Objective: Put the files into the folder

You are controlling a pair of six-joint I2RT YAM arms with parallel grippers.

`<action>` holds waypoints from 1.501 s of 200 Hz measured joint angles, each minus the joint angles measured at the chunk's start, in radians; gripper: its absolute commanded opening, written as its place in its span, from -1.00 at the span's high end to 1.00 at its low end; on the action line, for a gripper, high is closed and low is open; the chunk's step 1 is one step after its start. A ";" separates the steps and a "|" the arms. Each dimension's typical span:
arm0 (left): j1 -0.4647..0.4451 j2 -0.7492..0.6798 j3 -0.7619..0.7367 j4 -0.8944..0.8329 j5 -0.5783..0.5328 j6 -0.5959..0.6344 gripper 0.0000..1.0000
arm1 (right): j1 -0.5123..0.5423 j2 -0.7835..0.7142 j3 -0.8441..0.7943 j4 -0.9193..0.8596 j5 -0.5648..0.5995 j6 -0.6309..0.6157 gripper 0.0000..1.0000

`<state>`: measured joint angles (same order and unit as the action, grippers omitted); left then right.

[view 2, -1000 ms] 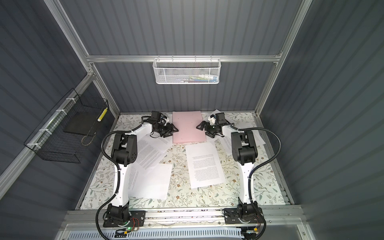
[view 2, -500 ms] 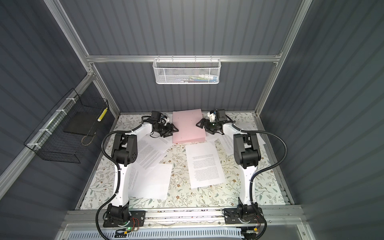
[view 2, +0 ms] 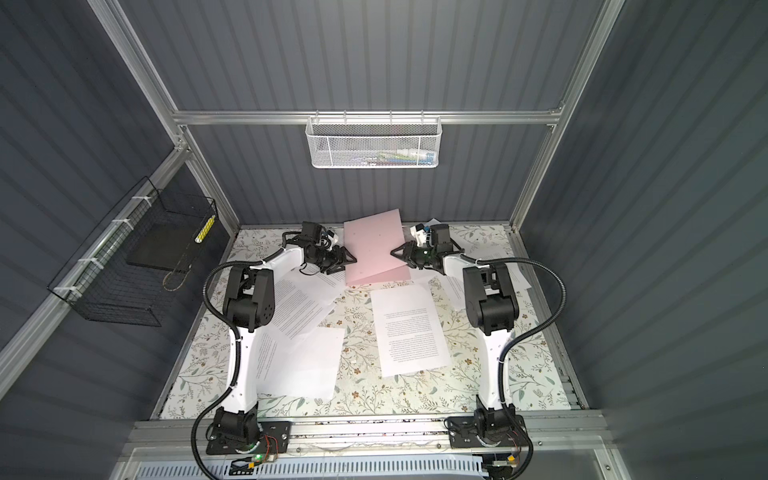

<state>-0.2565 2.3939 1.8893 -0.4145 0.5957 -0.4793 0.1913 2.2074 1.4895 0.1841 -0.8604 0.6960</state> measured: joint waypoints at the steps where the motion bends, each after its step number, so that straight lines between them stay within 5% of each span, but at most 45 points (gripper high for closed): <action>1: 0.000 0.000 0.000 0.000 0.000 0.000 -0.34 | 0.000 0.000 0.000 0.001 0.000 0.002 0.45; 20: 0.000 0.000 0.000 0.000 0.002 0.000 -0.36 | -0.003 0.001 -0.005 0.006 0.002 0.007 0.61; 37: 0.000 0.000 0.000 0.003 0.011 0.000 -0.45 | -0.007 0.001 -0.009 0.011 0.006 0.003 1.00; 67: 0.001 -0.002 0.000 0.016 0.047 -0.013 -0.70 | -0.010 -0.018 -0.028 -0.006 0.019 -0.009 1.00; 113: 0.003 -0.053 -0.019 0.011 0.061 -0.047 -0.81 | -0.009 -0.191 -0.088 -0.027 0.005 -0.012 1.00; 217: -0.008 -0.492 -0.335 0.077 0.036 -0.070 -0.84 | -0.067 -0.623 -0.169 -0.141 -0.032 0.034 1.00; 265: -0.169 -0.724 -0.687 0.085 -0.010 -0.044 -0.84 | -0.168 -0.797 -0.211 -0.246 0.046 0.029 1.00; 300: -0.345 -0.826 -0.789 0.088 -0.042 -0.029 -0.84 | -0.265 -0.867 -0.208 -0.297 0.084 0.027 1.00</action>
<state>-0.6014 1.5677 1.1007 -0.3267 0.5541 -0.5087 -0.0738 1.3399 1.2812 -0.1127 -0.7761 0.7235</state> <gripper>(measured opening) 0.920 0.045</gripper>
